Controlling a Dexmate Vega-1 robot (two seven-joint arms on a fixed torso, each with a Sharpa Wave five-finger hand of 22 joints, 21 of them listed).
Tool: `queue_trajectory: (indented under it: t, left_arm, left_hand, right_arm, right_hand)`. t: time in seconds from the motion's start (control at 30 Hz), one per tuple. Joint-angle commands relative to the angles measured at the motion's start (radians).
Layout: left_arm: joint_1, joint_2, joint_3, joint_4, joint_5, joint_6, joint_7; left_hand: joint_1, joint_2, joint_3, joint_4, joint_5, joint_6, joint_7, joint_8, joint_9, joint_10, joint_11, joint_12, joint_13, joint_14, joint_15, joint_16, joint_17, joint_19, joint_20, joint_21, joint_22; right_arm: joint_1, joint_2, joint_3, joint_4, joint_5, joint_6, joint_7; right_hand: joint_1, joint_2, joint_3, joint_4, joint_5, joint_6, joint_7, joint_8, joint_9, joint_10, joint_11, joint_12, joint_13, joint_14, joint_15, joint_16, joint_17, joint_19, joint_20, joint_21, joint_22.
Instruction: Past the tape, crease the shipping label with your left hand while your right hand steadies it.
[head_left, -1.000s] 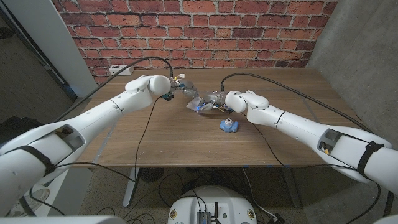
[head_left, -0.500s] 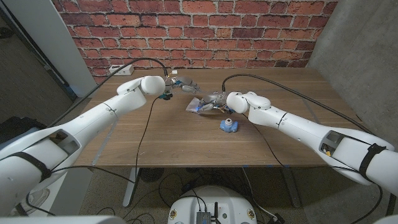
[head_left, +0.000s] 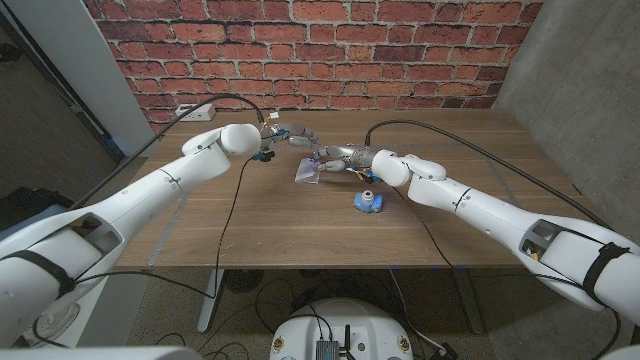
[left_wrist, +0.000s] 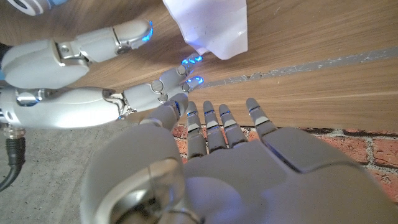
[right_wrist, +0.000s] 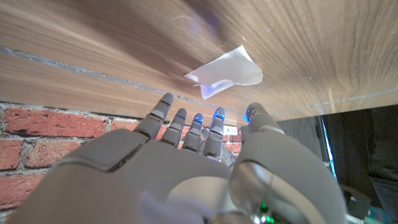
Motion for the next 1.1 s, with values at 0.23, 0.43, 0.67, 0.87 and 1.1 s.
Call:
queue_trajectory:
  t: [0.23, 0.43, 0.67, 0.87, 1.1]
  left_arm:
    - [0.135, 0.002, -0.108, -0.01, -0.113, -0.122, 0.221]
    - [0.202, -0.026, -0.162, 0.013, -0.171, -0.208, 0.339]
    - [0.23, -0.044, -0.19, 0.054, -0.24, -0.274, 0.357]
    - [0.244, -0.052, -0.206, 0.092, -0.299, -0.331, 0.342]
    - [0.246, -0.063, -0.216, 0.144, -0.349, -0.396, 0.314]
  left_hand:
    - [-0.076, -0.018, -0.041, 0.038, -0.02, -0.088, -0.025, -0.006, 0.001, -0.047, 0.003, 0.006, 0.002, -0.02, -0.001, 0.014, 0.01, 0.007, 0.001, 0.002, 0.0]
    - [-0.125, -0.037, -0.07, 0.051, -0.042, -0.14, -0.046, -0.005, -0.002, -0.084, 0.005, 0.003, -0.001, -0.034, -0.009, 0.013, 0.008, 0.023, -0.02, 0.007, -0.001]
    - [-0.152, -0.044, -0.081, 0.045, -0.063, -0.203, -0.069, -0.006, -0.006, -0.152, 0.004, -0.007, -0.008, -0.069, -0.011, 0.004, 0.001, 0.021, -0.057, 0.005, -0.002]
    - [-0.198, -0.041, -0.102, 0.064, -0.086, -0.261, -0.081, -0.005, -0.009, -0.2, 0.001, -0.007, -0.016, -0.107, -0.004, 0.002, 0.004, 0.013, -0.065, 0.001, -0.003]
    - [-0.257, -0.046, -0.133, 0.09, -0.123, -0.297, -0.069, -0.001, -0.013, -0.241, 0.003, -0.006, -0.027, -0.162, -0.013, -0.005, 0.0, -0.004, -0.118, -0.01, -0.006]
  right_arm:
    - [-0.073, 0.015, 0.109, 0.063, 0.181, 0.111, -0.107]
    - [-0.093, 0.023, 0.149, 0.085, 0.271, 0.141, -0.111]
    - [-0.112, 0.035, 0.186, 0.109, 0.361, 0.175, -0.114]
    - [-0.133, 0.047, 0.218, 0.125, 0.432, 0.196, -0.127]
    - [-0.152, 0.065, 0.245, 0.14, 0.498, 0.213, -0.14]
  right_hand:
    - [-0.01, 0.002, -0.01, 0.006, 0.0, -0.014, 0.019, 0.006, 0.004, 0.004, 0.017, 0.01, 0.001, -0.005, -0.06, 0.006, 0.006, -0.007, -0.004, 0.003, 0.003]
    - [-0.027, -0.003, -0.019, 0.014, -0.001, -0.02, 0.034, 0.009, 0.004, 0.018, 0.039, 0.019, 0.001, 0.0, -0.048, 0.013, 0.007, -0.005, -0.003, 0.006, 0.003]
    - [-0.035, -0.006, -0.024, 0.017, -0.002, -0.02, 0.046, 0.012, 0.003, 0.028, 0.053, 0.024, 0.0, 0.005, -0.041, 0.017, 0.007, 0.0, -0.002, 0.009, 0.003]
    - [-0.039, -0.007, -0.027, 0.018, -0.001, -0.019, 0.052, 0.014, 0.003, 0.032, 0.06, 0.026, 0.0, 0.014, -0.032, 0.021, 0.007, 0.004, -0.004, 0.011, 0.003]
    - [-0.045, -0.008, -0.03, 0.02, -0.001, -0.013, 0.062, 0.017, 0.003, 0.041, 0.077, 0.029, 0.0, 0.022, -0.024, 0.025, 0.007, 0.007, -0.005, 0.013, 0.003]
